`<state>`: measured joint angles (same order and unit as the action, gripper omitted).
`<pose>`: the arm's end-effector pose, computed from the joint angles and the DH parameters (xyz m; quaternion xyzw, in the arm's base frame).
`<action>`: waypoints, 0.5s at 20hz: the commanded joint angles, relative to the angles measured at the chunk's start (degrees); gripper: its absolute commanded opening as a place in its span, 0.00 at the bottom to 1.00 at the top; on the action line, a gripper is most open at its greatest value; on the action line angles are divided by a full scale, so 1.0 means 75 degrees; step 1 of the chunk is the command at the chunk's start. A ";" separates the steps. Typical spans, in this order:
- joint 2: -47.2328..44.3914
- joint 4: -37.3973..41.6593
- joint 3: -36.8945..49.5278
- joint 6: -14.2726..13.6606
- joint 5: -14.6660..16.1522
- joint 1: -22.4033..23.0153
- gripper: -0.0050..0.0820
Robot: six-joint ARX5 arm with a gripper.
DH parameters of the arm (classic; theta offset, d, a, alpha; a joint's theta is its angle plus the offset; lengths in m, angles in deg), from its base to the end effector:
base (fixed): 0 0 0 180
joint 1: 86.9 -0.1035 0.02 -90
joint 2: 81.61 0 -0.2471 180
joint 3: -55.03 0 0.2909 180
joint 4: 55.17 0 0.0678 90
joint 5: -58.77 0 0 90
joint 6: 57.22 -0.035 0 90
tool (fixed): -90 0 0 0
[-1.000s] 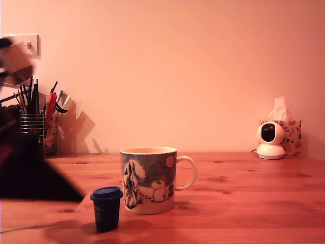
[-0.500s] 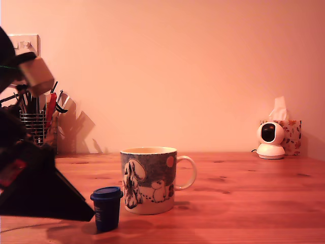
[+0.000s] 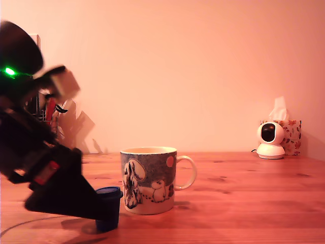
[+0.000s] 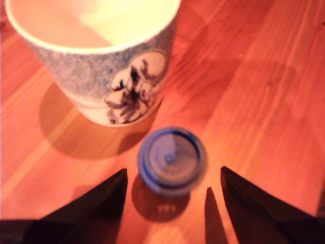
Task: Pick up the coffee capsules on the table and drop them inside the coffee cup
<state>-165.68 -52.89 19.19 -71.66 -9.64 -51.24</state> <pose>0.2021 -0.1609 0.0602 0.1490 0.3289 -0.4863 0.7957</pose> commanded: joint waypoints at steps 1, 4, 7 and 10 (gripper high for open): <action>-0.0213 0.0035 -0.0131 -0.0079 0.0026 0.0085 0.66; -0.0425 0.0032 -0.0315 -0.0082 0.0026 0.0125 0.66; -0.0659 0.0050 -0.0495 -0.0079 0.0003 0.0178 0.64; -0.0761 0.0064 -0.0568 -0.0082 -0.0003 0.0221 0.64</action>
<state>-170.38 -52.85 15.06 -71.79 -9.80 -49.82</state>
